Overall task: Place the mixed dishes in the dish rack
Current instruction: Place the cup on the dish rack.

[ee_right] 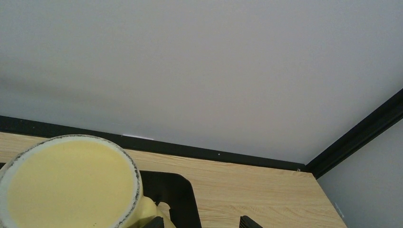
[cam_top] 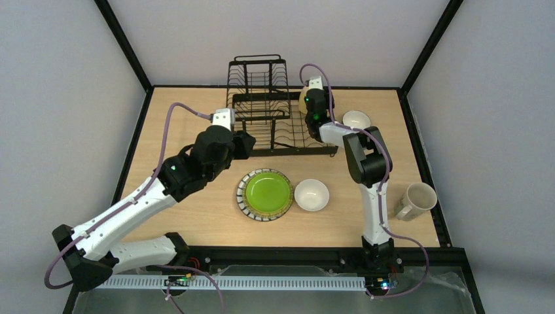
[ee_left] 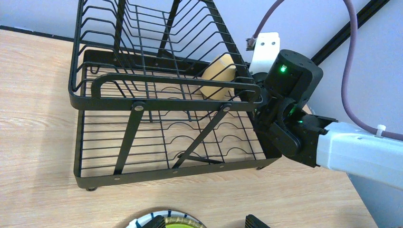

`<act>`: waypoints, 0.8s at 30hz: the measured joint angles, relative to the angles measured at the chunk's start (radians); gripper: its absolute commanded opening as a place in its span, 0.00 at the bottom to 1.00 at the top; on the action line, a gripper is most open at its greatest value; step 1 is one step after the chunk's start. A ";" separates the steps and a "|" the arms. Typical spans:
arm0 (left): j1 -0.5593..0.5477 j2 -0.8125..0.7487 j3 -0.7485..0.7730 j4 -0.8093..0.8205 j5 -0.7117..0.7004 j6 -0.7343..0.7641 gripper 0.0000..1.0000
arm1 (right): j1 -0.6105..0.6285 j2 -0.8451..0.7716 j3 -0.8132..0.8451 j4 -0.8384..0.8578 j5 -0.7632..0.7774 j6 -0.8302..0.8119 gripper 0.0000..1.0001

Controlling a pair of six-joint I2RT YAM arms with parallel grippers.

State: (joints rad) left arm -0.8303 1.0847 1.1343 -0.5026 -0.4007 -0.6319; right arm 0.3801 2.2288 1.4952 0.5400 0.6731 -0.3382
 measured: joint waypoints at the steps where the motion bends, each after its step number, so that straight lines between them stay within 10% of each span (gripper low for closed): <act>1: 0.000 -0.003 0.000 0.000 0.000 0.000 0.97 | 0.000 0.000 0.000 -0.001 0.001 0.002 0.92; 17: 0.000 -0.010 0.030 -0.045 0.003 -0.005 0.97 | 0.000 -0.223 0.000 -0.219 0.052 0.142 0.92; 24: 0.000 -0.017 0.079 -0.069 0.010 -0.008 0.97 | -0.002 -0.298 0.092 -0.578 0.133 0.409 0.90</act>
State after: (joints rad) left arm -0.8303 1.0679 1.2129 -0.5720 -0.3908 -0.6395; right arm 0.3782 1.9305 1.5871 -0.0380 0.8062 0.0704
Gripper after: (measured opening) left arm 0.973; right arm 0.914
